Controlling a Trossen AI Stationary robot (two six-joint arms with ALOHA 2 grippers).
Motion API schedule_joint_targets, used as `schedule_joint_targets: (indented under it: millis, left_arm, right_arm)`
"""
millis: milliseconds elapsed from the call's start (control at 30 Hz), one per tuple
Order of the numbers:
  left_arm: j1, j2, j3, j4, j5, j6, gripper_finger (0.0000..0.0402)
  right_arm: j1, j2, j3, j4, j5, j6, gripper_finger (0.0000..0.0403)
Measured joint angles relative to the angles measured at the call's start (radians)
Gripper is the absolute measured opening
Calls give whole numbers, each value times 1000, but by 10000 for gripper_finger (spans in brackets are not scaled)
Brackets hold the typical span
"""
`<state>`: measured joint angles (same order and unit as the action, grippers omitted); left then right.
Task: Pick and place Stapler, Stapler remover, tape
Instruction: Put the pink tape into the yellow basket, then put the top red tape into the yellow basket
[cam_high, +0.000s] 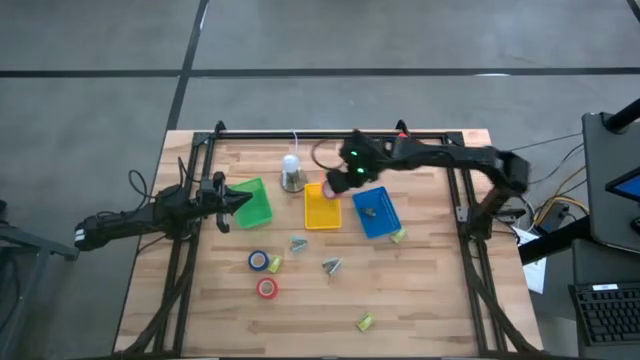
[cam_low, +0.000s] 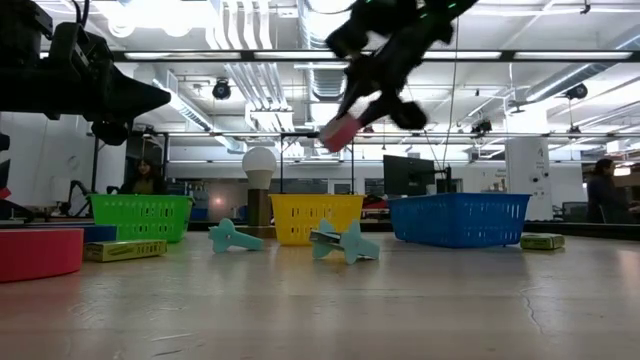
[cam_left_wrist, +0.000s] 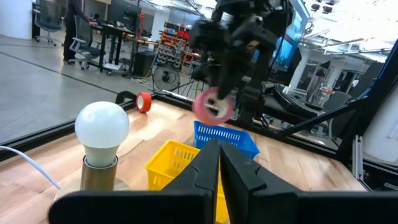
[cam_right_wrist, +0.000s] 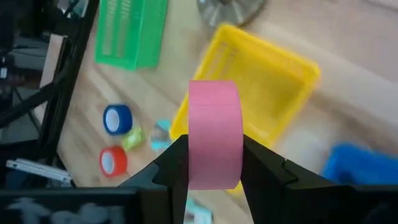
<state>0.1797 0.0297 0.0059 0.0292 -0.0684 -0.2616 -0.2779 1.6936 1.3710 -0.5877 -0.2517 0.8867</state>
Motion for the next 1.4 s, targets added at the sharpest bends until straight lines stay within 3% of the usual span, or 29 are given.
schedule_joint_targets:
  millis: [167,300,567,900,1400]
  left_arm:
    - [0,2,0,0,0,0,19]
    - [0,2,0,0,0,0,19]
    - [0,3,0,0,0,0,19]
    - [0,4,0,0,0,0,19]
    - [0,4,0,0,0,0,19]
  right_arm:
    - [-12,177,143,-40,-117,-54,114]
    - [-13,261,183,-44,-203,-73,106]
    - [-29,322,197,-46,-197,-78,123]
    - [-69,322,197,-42,-156,-84,116]
    - [-95,322,173,-36,-136,-34,185]
